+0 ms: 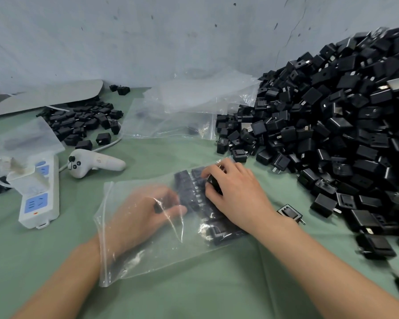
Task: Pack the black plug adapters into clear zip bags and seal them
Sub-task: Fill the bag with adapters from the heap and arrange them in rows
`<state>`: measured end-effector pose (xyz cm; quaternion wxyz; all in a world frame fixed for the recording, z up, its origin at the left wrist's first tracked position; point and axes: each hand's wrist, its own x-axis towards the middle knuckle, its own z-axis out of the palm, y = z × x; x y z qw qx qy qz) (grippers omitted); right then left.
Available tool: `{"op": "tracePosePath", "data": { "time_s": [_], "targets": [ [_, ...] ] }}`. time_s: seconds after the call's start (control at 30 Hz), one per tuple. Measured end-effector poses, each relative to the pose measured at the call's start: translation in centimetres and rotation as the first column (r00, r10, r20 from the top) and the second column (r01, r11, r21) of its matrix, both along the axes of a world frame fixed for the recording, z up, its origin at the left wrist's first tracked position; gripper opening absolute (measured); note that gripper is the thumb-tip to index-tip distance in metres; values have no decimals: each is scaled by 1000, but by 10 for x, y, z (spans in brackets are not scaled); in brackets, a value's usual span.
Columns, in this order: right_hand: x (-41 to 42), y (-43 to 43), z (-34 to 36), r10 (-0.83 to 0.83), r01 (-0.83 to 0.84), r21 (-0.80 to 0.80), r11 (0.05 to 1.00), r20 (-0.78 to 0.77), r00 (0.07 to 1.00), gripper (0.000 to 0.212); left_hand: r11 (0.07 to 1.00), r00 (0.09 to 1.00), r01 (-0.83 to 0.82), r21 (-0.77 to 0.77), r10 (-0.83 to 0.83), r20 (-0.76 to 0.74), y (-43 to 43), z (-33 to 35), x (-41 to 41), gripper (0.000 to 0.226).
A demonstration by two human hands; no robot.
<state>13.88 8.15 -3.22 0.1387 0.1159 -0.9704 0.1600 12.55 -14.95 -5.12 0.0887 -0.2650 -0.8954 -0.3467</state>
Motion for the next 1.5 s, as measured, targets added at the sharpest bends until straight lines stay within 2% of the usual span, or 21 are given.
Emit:
{"op": "tracePosePath", "data": {
  "time_s": [0.17, 0.27, 0.3, 0.4, 0.5, 0.6, 0.63, 0.7, 0.77, 0.83, 0.93, 1.03, 1.1, 1.17, 1.23, 1.3, 1.37, 1.5],
  "targets": [
    [0, 1, -1, 13, -13, -47, 999, -1, 1000, 29, 999, 1000, 5, -48, -3, 30, 6, 4, 3, 19],
    [0, 3, -1, 20, -21, -92, 996, -12, 1000, 35, 997, 999, 37, -75, -35, 26, -1, 11, 3, 30],
    [0, 3, -1, 20, -21, -118, 993, -8, 1000, 37, 998, 1000, 13, -69, -11, 27, -5, 13, 4, 31],
    [0, 4, -2, 9, -10, -215, 977, -6, 1000, 43, 993, 990, -121, -1, 121, 68, -28, 21, 10, 13],
    [-2, 8, 1, -18, 20, -397, 918, 8, 1000, 42, 951, 937, -309, -1, 305, 171, -63, 30, 21, 15],
    [1, 7, 14, -6, -8, -524, 851, -26, 1000, 46, 829, 858, -513, 224, 485, 168, -86, 46, 35, 20],
    [4, 3, 20, 16, -43, -538, 842, -56, 998, 52, 794, 853, -522, 311, 493, 171, -84, 53, 40, 24],
    [14, -11, 32, 96, -148, -556, 818, -121, 988, 64, 815, 898, -441, 376, 396, 194, -60, 71, 54, 17],
    [26, -29, 40, 187, -279, -549, 788, -218, 958, 70, 863, 942, -313, 397, 229, 246, -27, 79, 69, 15],
    [37, -43, 41, 232, -360, -511, 781, -298, 926, 70, 877, 947, -244, 415, 123, 298, 2, 83, 80, 17],
    [45, -53, 40, 258, -404, -465, 787, -348, 902, 71, 864, 946, -214, 456, 67, 318, 19, 87, 87, 32],
    [49, -57, 38, 291, -435, -367, 822, -385, 876, 72, 860, 943, -199, 469, 39, 329, 17, 89, 90, 27],
    [46, -55, 39, 329, -435, -374, 819, -316, 890, 85, 833, 935, -255, 491, 83, 344, 3, 87, 85, 20],
    [39, -46, 38, 287, -357, -418, 835, -223, 932, 91, 795, 906, -389, 466, 238, 351, -25, 82, 75, 19],
    [28, -28, 32, 184, -236, -451, 861, -156, 970, 88, 745, 816, -561, 360, 425, 392, -65, 72, 67, 18],
    [16, -10, 22, 93, -123, -437, 891, -90, 992, 78, 712, 711, -665, 227, 510, 484, -98, 58, 68, 22],
    [7, 3, 13, 42, -50, -362, 931, -31, 999, 64, 758, 685, -641, 118, 496, 533, -112, 46, 73, 22],
    [-1, 10, 2, 47, -43, -143, 989, 24, 999, 44, 893, 787, -440, 94, 333, 520, -91, 39, 74, 15]
  ]
}}
